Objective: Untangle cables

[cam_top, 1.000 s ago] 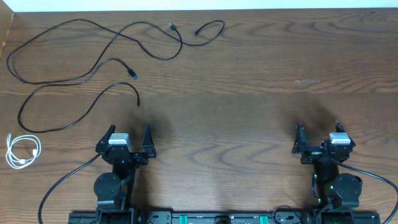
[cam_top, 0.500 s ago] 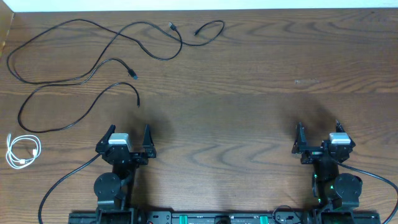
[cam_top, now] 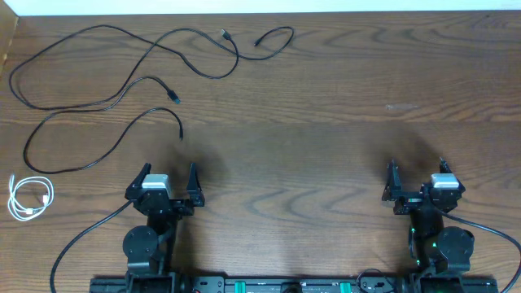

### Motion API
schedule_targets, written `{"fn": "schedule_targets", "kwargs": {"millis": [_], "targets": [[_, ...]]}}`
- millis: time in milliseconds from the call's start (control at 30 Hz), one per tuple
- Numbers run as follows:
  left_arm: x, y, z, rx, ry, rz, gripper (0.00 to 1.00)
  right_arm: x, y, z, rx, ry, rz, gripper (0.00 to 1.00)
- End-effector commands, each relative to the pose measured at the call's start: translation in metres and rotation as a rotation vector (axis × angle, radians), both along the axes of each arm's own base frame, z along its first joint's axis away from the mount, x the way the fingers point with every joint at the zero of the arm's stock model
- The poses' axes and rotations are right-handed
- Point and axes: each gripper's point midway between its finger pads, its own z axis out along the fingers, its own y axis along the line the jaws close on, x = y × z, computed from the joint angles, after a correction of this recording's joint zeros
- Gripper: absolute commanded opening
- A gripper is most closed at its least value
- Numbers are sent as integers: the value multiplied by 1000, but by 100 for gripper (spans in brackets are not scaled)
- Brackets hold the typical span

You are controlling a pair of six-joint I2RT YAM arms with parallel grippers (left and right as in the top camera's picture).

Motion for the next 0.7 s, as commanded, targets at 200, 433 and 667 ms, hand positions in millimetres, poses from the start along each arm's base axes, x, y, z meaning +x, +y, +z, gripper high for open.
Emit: {"fn": "schedule_targets", "kwargs": {"millis": [200, 433, 667], "targets": [[-1, 0, -16, 0, 45, 2, 98, 0, -1, -2, 8, 8, -6, 99], [-1, 1, -16, 2, 45, 8, 98, 0, -1, -2, 8, 8, -6, 99], [-1, 1, -16, -1, 45, 7, 98, 0, -1, -2, 8, 8, -6, 99]]}}
